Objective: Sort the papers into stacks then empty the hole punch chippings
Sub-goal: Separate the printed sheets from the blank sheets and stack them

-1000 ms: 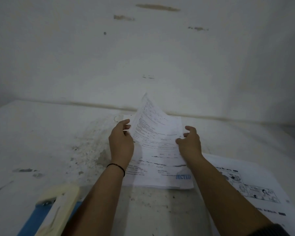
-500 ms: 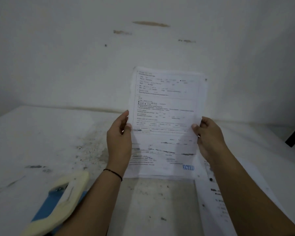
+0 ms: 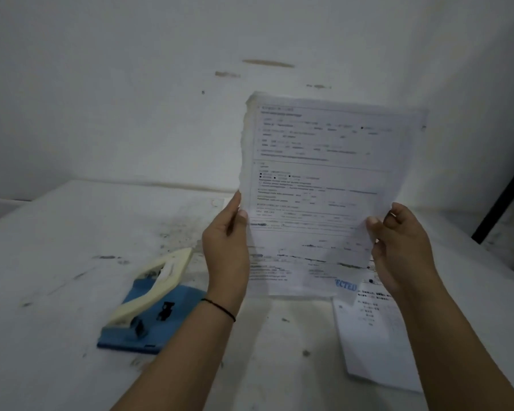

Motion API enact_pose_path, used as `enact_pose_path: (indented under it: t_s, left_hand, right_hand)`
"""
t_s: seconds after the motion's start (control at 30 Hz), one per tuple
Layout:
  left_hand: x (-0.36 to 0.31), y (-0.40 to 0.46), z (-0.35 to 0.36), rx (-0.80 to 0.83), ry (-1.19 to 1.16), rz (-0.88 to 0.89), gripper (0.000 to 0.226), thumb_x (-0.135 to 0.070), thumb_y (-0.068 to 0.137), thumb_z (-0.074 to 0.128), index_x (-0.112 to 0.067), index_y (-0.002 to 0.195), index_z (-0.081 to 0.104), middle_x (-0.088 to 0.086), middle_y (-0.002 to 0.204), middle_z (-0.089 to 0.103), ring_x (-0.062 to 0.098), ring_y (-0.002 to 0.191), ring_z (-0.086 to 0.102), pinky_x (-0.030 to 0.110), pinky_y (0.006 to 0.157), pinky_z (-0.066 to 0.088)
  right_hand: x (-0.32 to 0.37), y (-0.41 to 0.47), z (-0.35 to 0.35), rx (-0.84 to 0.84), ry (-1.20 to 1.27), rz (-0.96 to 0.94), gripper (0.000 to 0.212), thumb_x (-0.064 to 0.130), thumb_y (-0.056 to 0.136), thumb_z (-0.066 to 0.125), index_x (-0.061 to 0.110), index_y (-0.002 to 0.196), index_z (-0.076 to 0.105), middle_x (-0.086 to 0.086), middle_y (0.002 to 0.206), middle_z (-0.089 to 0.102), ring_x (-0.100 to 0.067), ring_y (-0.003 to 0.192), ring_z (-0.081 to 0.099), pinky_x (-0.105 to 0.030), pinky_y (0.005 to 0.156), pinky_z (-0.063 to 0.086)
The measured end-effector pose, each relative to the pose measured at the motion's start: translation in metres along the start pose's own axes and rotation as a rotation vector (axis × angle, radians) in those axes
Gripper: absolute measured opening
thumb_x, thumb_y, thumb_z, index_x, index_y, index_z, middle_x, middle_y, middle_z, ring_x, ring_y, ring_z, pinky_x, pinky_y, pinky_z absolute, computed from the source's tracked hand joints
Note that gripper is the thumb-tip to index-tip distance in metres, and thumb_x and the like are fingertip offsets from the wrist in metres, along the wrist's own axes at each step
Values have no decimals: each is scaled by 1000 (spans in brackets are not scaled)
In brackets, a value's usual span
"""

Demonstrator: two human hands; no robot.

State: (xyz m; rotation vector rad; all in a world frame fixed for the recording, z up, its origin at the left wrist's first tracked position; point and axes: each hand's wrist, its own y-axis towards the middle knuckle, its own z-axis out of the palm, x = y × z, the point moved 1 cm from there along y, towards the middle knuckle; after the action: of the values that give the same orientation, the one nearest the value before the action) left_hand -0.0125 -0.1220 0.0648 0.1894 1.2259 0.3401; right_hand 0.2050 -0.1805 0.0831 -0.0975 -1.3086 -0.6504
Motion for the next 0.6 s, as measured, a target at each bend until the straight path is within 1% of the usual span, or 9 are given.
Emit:
enact_pose_path:
  t_s: [0.07,0.13,0.23,0.3,0.33,0.4,0.47,0.53,0.6]
  left_hand:
    - [-8,-7,-2,18,-11,24,35,-13,92,55,-45,104,60,-34,100,62,-18,99,56,2,84,44]
    - [-12,-15,-9,49,16,38,36,-15,92,55,-49,103,58,-35,100,62,-16,103,55,2,84,43]
    - [-2,-31,-26,104,87,22,35,-17,93,52,-42,117,53,-27,115,58,-14,106,54,6,89,44]
    - [11,-42,-37,110,105,-17,35,-15,94,51,-30,125,53,-21,118,59,-15,104,55,8,91,45]
    - [17,-47,-41,103,107,-37,35,-15,94,50,-24,127,54,-18,119,60,-15,103,55,9,91,45]
    - [23,-54,-47,84,111,-65,33,-13,93,51,-19,126,55,-13,117,62,-17,98,56,7,88,45]
    - [25,-56,-48,75,125,-60,32,-12,93,51,-20,123,57,-13,114,63,-17,97,57,6,87,45]
    - [24,-55,-47,67,142,-50,30,-13,93,52,-19,121,60,-12,112,66,-12,99,59,10,89,47]
    - [21,-52,-44,61,145,-29,28,-15,92,53,-21,119,62,-13,110,67,-7,99,61,10,86,49]
  right_hand:
    - [4,-11,-4,-1,21,-23,27,-1,93,48,22,94,62,6,97,74,-8,88,71,-19,69,56]
    - [6,-21,-10,8,15,-30,27,0,93,47,23,96,62,5,100,74,-9,90,70,-20,71,56]
    - [-2,-35,-18,38,-70,11,26,0,93,46,20,100,61,6,99,74,-10,90,70,-25,75,59]
    - [-10,-42,-21,52,-133,59,25,1,94,45,17,103,62,3,101,73,-11,89,70,-30,78,58]
    - [-13,-45,-23,58,-155,73,24,3,94,45,16,104,62,1,102,72,-12,90,69,-29,77,57]
    - [-17,-50,-26,67,-200,79,22,8,95,47,19,102,65,4,100,73,-15,92,69,-28,75,54]
    - [-19,-54,-27,80,-251,71,21,16,94,50,26,99,67,9,100,74,-14,94,69,-28,76,52]
    - [-21,-56,-25,86,-311,54,22,20,94,50,32,100,67,12,103,73,-12,96,68,-31,81,53]
    - [-22,-58,-23,74,-366,29,22,24,95,48,35,103,65,12,107,71,-13,100,66,-36,85,53]
